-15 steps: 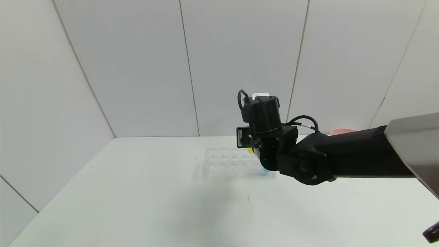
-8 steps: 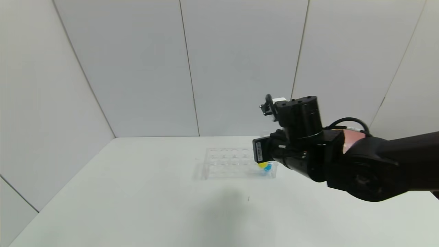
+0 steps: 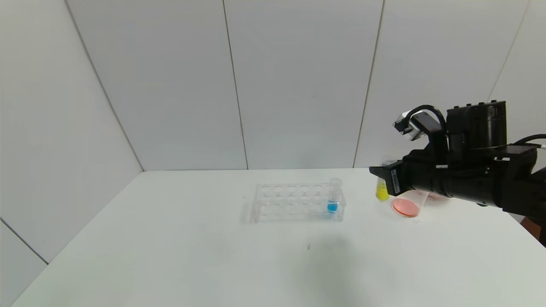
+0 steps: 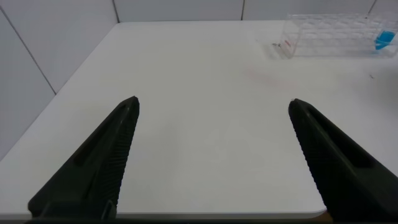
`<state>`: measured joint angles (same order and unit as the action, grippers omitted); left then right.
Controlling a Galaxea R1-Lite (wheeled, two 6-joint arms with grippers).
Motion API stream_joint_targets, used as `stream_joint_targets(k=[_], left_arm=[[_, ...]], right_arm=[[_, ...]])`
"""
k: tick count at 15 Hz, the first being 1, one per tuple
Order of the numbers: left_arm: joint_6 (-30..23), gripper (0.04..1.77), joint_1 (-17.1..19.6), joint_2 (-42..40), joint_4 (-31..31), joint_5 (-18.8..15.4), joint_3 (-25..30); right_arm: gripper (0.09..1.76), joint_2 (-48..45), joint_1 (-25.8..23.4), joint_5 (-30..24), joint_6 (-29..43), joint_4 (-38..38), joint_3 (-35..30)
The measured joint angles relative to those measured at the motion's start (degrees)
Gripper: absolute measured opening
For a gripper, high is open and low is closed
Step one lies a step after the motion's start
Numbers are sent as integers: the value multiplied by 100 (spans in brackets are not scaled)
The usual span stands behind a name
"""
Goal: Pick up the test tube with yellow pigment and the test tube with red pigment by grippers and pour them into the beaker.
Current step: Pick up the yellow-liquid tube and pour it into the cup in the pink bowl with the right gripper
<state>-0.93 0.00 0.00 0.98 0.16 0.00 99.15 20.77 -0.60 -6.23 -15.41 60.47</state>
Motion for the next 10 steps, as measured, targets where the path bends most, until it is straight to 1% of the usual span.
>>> stream_joint_targets(k=[2,4,6,8,10], left_arm=[[-2,172,0,0,0,0,0],[-2,172,0,0,0,0,0],[-2,172,0,0,0,0,0],[-2,172,0,0,0,0,0],[-2,172,0,0,0,0,0]], right_arm=[[54,-28,-418,-446,-395,165,-35],[54,-20,-774,-731,-652,564,78],[54,28,-1028,-798,-835,1062,389],[54,123,-1259,-855,-995,1696,856],[54,234,-1530,-1040,-1274,2342,1309]])
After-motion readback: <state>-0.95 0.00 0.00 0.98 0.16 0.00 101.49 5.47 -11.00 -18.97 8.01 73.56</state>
